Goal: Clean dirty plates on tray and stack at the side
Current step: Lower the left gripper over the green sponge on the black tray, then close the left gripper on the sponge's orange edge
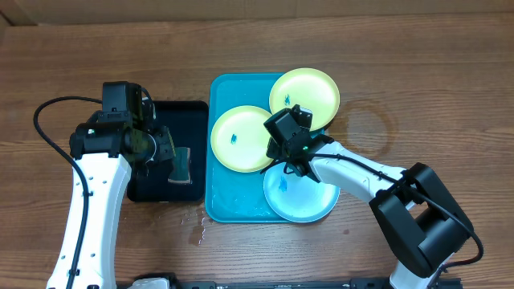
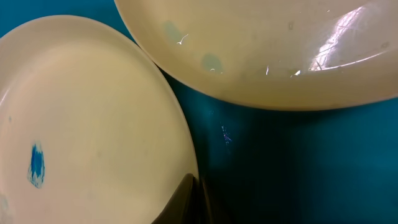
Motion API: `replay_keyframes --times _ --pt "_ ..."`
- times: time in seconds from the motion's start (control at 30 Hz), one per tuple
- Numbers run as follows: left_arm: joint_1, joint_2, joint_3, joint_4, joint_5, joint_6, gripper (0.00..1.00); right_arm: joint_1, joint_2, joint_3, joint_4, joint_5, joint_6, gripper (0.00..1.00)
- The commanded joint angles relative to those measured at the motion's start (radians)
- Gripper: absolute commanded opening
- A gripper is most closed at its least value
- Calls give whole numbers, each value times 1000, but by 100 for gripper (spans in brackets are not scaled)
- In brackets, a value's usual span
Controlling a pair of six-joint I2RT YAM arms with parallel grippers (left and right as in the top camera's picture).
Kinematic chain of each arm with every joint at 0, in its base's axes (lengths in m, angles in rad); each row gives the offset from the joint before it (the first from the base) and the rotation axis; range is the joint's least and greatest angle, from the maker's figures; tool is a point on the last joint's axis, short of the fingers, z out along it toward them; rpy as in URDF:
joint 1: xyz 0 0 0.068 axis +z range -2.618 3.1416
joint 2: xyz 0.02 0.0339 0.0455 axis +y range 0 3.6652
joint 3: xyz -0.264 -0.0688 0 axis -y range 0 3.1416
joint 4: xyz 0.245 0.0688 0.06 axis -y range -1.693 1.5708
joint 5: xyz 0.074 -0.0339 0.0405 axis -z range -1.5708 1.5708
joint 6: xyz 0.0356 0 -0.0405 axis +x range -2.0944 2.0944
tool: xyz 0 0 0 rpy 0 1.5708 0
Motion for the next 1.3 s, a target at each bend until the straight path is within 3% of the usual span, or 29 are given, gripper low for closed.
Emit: replay_keyframes --times 0.0,0.4,0.67,1.27 --pt "-5 3 -23 3 -16 -25 39 -2 3 15 -4 0 -4 6" --pt "-7 3 -215 178 -13 -33 46 -2 3 15 1 0 -4 6" --pt "-7 3 -333 339 -15 -47 43 -2 3 15 9 -1 -3 6" --pt "-7 3 -361 371 -13 -47 45 -2 3 15 23 0 0 6"
